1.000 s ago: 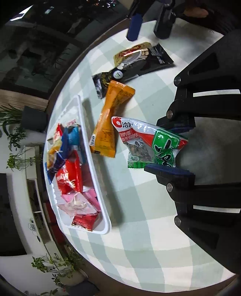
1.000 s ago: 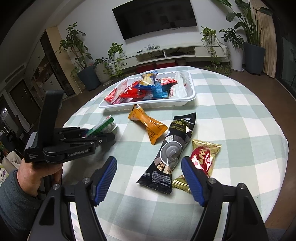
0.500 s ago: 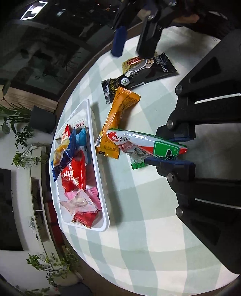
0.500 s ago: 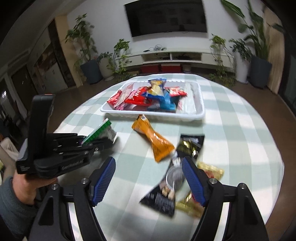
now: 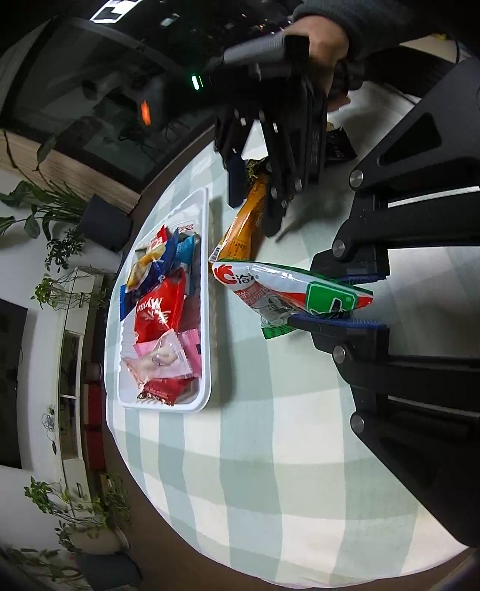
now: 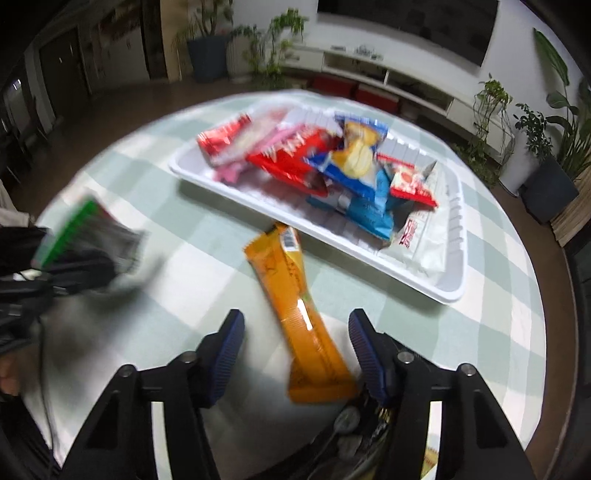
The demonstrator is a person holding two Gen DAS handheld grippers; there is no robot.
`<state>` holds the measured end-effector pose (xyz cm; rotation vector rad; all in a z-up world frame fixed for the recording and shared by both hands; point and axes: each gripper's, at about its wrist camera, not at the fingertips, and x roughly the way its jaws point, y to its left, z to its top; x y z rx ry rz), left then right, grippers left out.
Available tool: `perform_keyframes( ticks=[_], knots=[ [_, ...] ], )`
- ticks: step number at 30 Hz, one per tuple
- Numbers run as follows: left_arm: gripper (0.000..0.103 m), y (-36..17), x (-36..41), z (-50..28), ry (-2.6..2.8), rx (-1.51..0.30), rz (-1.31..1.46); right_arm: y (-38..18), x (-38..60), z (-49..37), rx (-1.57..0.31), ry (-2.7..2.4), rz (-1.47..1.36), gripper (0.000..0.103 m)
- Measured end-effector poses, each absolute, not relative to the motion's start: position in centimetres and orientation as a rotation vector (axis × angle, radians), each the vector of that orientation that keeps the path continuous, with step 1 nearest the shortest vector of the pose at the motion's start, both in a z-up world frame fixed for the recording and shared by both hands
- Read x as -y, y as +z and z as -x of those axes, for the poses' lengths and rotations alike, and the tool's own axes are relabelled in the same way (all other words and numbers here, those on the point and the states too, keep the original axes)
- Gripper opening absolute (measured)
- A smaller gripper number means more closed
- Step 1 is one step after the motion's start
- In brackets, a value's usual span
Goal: Organize snacks
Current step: 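Hold the green packet in the left tool while the right tool grasps the orange bar, then carry the green packet and orange bar over the white tray and release both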
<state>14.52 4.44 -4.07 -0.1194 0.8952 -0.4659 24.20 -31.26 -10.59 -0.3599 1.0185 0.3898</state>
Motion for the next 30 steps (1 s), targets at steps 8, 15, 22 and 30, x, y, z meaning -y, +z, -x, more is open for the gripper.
perform_keyframes(
  ticks=[8,15,22,30],
  knots=[
    [0.012,-3.8,-4.9,-14.8,-0.486,-0.902,0.154,-11.1,31.1,-24.5,-1.066,0.423,0.326,0.018],
    [0.012,-2.8,-5.2,-14.7,-0.510,-0.894,0.194,-9.1,31.9,-22.6,-1.033,0.474,0.148,0.016],
    [0.012,-0.3,-5.3,-16.2,-0.552,-0.865,0.215,-4.5,35.0,-21.6,-0.952,0.556,-0.105,0.016],
    [0.012,3.8,-5.7,-20.8,-0.547,-0.814,0.189,0.6,39.7,-25.0,-0.844,0.476,-0.241,0.016]
  ],
)
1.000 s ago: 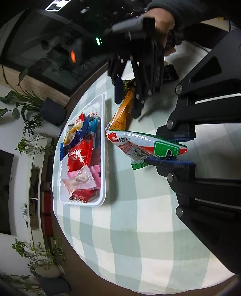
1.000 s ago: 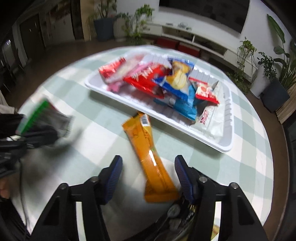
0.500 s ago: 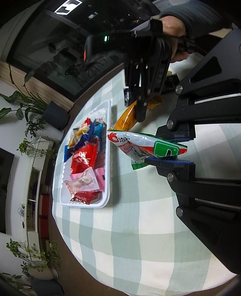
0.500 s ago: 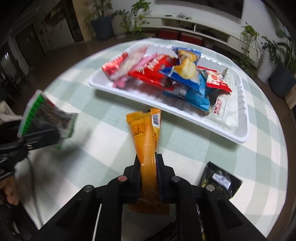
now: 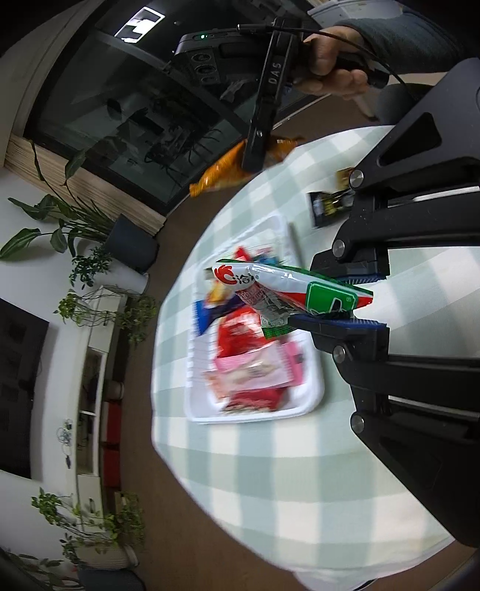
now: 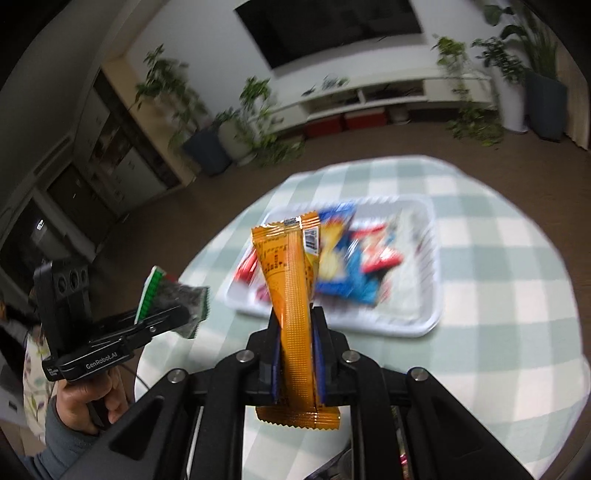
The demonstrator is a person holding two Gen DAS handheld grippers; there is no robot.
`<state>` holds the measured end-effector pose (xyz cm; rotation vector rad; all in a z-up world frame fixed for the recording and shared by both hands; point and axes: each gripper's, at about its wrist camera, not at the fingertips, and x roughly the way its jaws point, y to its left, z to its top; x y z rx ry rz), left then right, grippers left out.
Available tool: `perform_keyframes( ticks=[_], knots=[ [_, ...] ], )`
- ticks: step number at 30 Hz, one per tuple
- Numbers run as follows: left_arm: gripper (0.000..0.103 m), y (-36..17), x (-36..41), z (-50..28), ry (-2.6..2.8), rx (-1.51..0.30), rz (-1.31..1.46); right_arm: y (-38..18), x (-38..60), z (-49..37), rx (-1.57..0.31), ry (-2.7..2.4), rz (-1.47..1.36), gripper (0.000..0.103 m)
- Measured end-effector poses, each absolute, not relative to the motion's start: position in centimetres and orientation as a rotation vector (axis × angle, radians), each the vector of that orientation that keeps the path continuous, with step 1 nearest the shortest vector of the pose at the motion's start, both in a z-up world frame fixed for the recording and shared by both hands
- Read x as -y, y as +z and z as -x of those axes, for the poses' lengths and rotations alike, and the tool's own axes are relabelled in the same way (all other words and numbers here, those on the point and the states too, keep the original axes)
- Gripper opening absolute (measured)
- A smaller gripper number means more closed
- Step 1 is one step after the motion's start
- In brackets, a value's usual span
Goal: Organize snacks
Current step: 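Carry the green packet and orange bar over the white tray and release both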
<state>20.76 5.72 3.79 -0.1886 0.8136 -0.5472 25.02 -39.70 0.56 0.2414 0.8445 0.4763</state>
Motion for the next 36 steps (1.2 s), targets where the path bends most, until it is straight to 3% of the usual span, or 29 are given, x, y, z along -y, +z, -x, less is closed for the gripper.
perform_keyframes(
  ticks=[8,17,28,33,36],
  knots=[
    [0.012,4.9,-4.6,-28.2,-0.521,-0.850,0.149,2.4,41.6,-30.4,-0.801,0.369,-0.291,0.016],
    [0.012,-0.5,-2.0,-34.2,-0.486,-0.955,0.103,-3.4,38.8,-36.5,-0.947,0.318,-0.258,0.016],
    [0.013,-3.7,-0.1,-35.7,-0.469,-0.994,0.065,-6.9,37.8,-38.1,-0.994,0.272,-0.233,0.016],
    [0.014,-3.6,0.1,-35.5,-0.465,-0.990,0.062,-6.9,37.5,-37.9,-0.991,0.270,-0.224,0.020],
    [0.023,-3.3,-0.1,-35.4,-0.456,-0.985,0.063,-6.8,37.5,-37.6,-0.991,0.276,-0.233,0.029]
  ],
)
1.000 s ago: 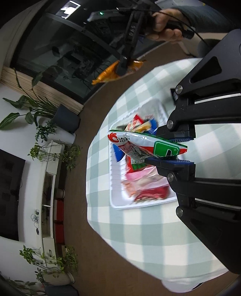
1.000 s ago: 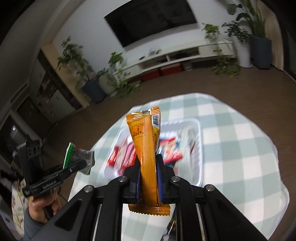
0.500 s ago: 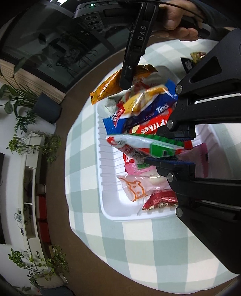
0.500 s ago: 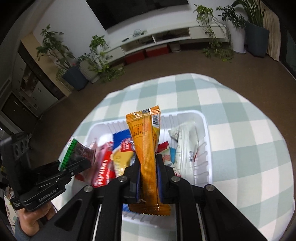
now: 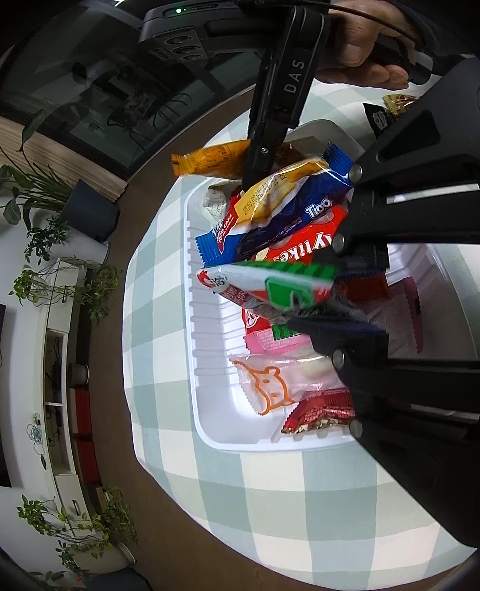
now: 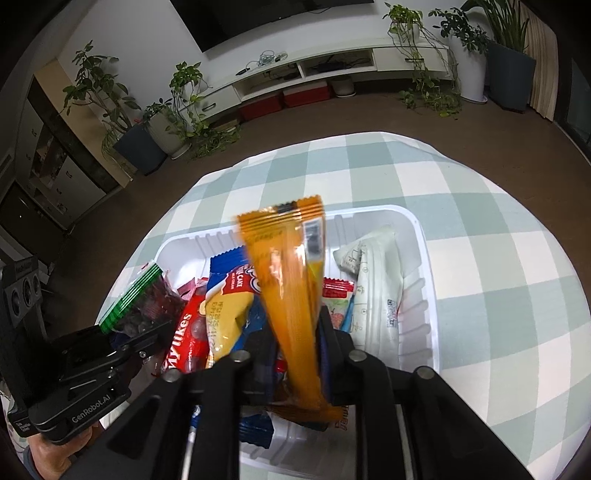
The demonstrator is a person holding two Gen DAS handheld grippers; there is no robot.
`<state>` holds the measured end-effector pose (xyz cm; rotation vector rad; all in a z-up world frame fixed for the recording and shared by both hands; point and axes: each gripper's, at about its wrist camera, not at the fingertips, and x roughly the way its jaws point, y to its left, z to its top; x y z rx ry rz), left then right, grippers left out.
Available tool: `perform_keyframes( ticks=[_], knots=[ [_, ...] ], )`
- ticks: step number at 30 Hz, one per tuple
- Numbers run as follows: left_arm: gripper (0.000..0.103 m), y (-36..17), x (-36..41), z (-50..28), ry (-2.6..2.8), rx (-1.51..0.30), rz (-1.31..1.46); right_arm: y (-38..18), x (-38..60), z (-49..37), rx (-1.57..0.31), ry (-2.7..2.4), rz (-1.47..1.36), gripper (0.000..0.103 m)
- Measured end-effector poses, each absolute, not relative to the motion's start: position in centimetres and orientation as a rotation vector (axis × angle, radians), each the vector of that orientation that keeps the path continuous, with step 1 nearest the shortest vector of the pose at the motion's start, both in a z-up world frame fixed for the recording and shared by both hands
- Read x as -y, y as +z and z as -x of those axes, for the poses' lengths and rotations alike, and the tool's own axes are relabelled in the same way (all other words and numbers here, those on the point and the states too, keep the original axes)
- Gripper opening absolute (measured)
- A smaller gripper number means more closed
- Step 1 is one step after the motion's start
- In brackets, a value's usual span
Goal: Organize snacks
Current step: 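Carry the green packet and orange bar over the white tray and release both, then move the left tool to the black coffee-print packet and grasp it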
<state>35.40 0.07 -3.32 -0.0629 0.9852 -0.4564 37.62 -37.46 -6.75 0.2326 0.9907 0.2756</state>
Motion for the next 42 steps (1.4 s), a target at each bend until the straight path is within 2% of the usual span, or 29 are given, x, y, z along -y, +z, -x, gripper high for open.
perform_keyframes(
  ticks=[3,7,15,16,19,20,23,25,27,30,36,42],
  knots=[
    [0.042,-3.0,-0.2,-35.2,-0.451,-0.981,0.060,-6.8,37.4,-37.5,-0.990,0.270,-0.226,0.037],
    [0.052,-2.4,-0.3,-34.8,-0.446,-0.967,0.055,-6.7,37.5,-37.4,-0.989,0.268,-0.226,0.039],
    [0.052,-2.0,-0.2,-33.9,-0.451,-0.954,0.063,-6.5,37.9,-37.2,-0.980,0.263,-0.234,0.039],
    [0.055,-2.0,-0.2,-33.9,-0.450,-0.951,0.064,-6.3,38.0,-37.1,-0.975,0.262,-0.237,0.040],
    [0.065,-1.2,-0.3,-32.9,-0.447,-0.917,0.067,-5.4,38.7,-36.4,-0.952,0.259,-0.260,0.053],
    [0.067,-0.9,-0.4,-32.5,-0.444,-0.903,0.067,-4.9,39.0,-36.0,-0.937,0.259,-0.272,0.060],
    [0.082,0.4,-0.6,-30.5,-0.440,-0.858,0.083,-3.2,40.2,-34.4,-0.885,0.259,-0.291,0.070],
    [0.097,1.2,-0.6,-28.6,-0.426,-0.827,0.079,-2.1,41.2,-32.7,-0.850,0.259,-0.301,0.076],
    [0.103,1.5,-0.4,-26.7,-0.427,-0.812,0.071,-1.5,42.8,-30.1,-0.811,0.254,-0.314,0.084],
    [0.103,1.5,0.6,-23.3,-0.443,-0.792,0.031,-1.6,45.1,-26.4,-0.789,0.228,-0.326,0.089],
    [0.103,0.4,5.0,-17.4,-0.511,-0.810,-0.016,-4.7,49.3,-17.6,-0.797,0.110,-0.380,0.089],
    [0.103,-2.7,11.4,-14.4,-0.518,-0.946,-0.095,-8.3,49.7,-11.8,-0.811,0.048,-0.470,0.089]
  ],
)
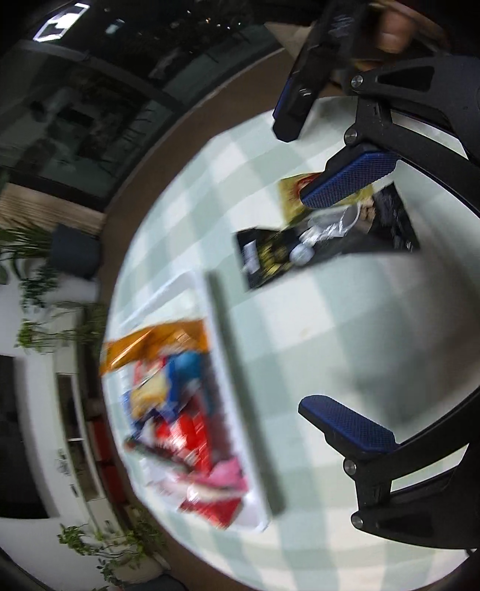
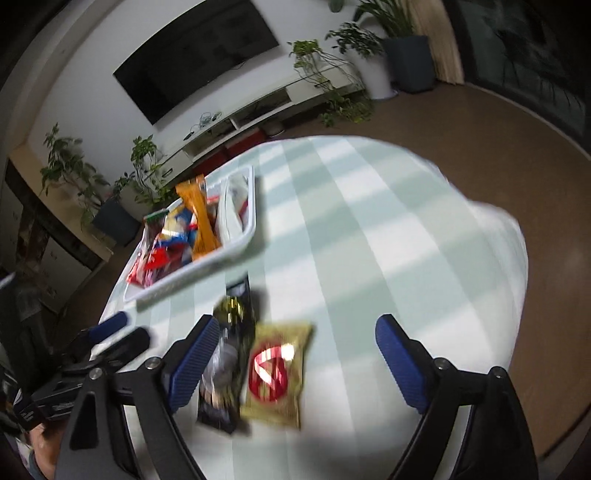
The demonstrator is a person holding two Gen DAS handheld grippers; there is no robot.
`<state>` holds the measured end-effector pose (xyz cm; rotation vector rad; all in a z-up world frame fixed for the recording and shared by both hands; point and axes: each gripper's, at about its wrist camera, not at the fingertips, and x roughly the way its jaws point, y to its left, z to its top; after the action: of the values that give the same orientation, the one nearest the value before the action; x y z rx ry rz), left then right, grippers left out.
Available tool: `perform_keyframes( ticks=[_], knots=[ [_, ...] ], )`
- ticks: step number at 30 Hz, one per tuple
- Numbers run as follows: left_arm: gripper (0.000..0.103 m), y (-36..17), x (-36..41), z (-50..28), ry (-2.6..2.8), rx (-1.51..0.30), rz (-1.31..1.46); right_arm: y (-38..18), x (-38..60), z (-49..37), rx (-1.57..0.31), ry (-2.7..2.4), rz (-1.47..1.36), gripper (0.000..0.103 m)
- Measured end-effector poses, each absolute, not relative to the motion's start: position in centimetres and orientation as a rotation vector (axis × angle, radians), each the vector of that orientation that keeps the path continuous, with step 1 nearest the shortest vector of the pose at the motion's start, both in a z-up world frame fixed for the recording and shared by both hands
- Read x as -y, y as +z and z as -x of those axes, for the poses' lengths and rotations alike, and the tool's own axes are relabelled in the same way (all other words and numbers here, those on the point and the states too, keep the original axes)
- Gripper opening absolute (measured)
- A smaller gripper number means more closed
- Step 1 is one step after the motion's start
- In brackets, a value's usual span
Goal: Organize snacks
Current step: 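Move the left tool to the black coffee-print packet and grasp it, then lift the black packet with the left tool while the right tool grasps the gold cake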
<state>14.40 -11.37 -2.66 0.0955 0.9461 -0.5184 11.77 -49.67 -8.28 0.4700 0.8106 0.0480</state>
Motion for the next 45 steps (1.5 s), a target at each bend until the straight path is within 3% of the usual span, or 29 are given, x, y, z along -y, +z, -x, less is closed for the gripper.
perform_keyframes(
  ticks=[7,11,17,29,38,42,45],
  knots=[
    [0.102,-4.9,14.5,-14.0,-0.476,-0.970,-0.185,-8.0,49.3,-10.4,-0.740,0.024,-0.405,0.088],
    [0.102,-5.9,15.9,-14.8,-0.461,-0.986,-0.223,-8.4,49.9,-10.5,-0.748,0.023,-0.431,0.083],
    [0.081,-7.1,16.8,-15.9,-0.451,-1.031,-0.266,-8.3,49.6,-10.4,-0.744,0.020,-0.414,0.081],
    [0.077,-8.3,17.2,-16.3,-0.450,-1.045,-0.279,-8.6,49.3,-10.5,-0.753,0.006,-0.394,0.081],
    [0.056,-8.3,18.2,-16.3,-0.480,-1.029,-0.297,-8.7,49.2,-10.4,-0.760,-0.001,-0.382,0.081],
    [0.037,-8.2,18.4,-16.2,-0.507,-1.024,-0.301,-8.8,49.1,-10.2,-0.766,-0.003,-0.378,0.081],
    [0.030,-8.2,18.3,-16.0,-0.522,-1.024,-0.306,-9.0,49.0,-10.2,-0.770,-0.006,-0.376,0.081]
  ],
)
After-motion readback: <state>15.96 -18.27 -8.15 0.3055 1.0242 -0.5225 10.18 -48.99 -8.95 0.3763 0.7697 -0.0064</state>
